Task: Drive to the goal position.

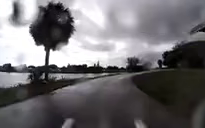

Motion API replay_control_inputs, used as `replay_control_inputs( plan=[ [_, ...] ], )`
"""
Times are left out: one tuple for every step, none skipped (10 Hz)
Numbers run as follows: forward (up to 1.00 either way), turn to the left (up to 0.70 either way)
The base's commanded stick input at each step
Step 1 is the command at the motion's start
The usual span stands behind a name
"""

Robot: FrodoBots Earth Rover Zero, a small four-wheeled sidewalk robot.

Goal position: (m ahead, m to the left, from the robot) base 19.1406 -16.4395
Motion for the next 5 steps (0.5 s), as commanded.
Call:
replay_control_inputs(
  plan=[
    [1.00, 0.00],
    [1.00, 0.00],
    [1.00, 0.00],
    [1.00, 0.00],
    [1.00, 0.00]
  ],
)
